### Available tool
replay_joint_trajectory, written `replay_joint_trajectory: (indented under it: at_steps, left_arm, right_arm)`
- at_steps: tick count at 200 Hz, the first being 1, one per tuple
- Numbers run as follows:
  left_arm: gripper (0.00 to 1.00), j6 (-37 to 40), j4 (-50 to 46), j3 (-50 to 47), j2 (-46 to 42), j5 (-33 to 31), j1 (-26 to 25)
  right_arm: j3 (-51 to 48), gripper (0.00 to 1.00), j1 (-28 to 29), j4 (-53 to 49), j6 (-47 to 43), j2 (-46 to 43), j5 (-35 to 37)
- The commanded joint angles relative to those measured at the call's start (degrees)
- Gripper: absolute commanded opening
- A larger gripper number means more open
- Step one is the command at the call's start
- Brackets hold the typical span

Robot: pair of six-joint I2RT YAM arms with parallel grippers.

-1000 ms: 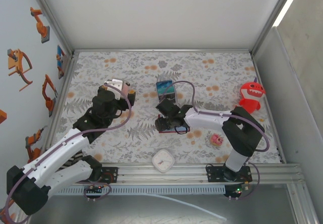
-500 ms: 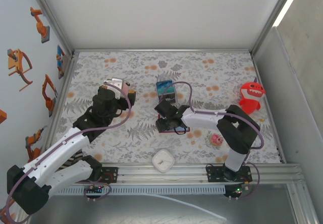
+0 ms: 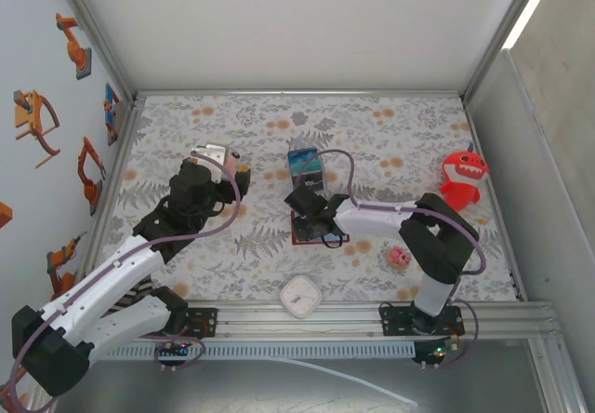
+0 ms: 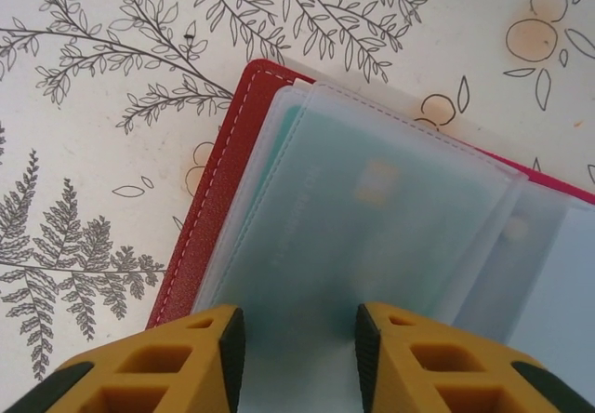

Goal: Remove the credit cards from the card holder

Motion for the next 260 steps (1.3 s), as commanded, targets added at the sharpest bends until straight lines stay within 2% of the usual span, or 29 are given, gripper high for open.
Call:
replay_joint_trajectory:
  at_steps: [1,30,128,163,206,260]
  left_arm:
    - [0.97,0.0,-0.1,2.5,0.2,0.7,0.4]
    - [0.97,0.4,0.3,3.0,1.5,1.3,0.4]
    - [0.97,0.7,-0.1,3.4,1.9,1.5,0.5]
    - [0.97,0.3,-0.7,2.7,0.7,1.3,0.5]
    - [0.97,0.6,-0.7,2.5,-0.3,1.1,0.6]
    - [0.97,1.3,-0.4,3.4,1.1,1.7,0.6]
  right_arm:
    - [0.5,0.43,0.4,-2.3,0.3,1.0,0.8]
    - [-0.7,0.49,0.4,-1.5,0.6,-0.4,-0.9]
    - [-2.1,0.56,0.8,-1.0,0.7,0.4,-3.1]
    - [-2.0,0.51,0.9,-2.0,0.6,1.8,-1.1]
    - [-0.5,0.52,0.9,-5.6,0.0,4.1,2.1]
    - [-0.3,0.32,0.9,-5.8,0.5,-0.3,4.7]
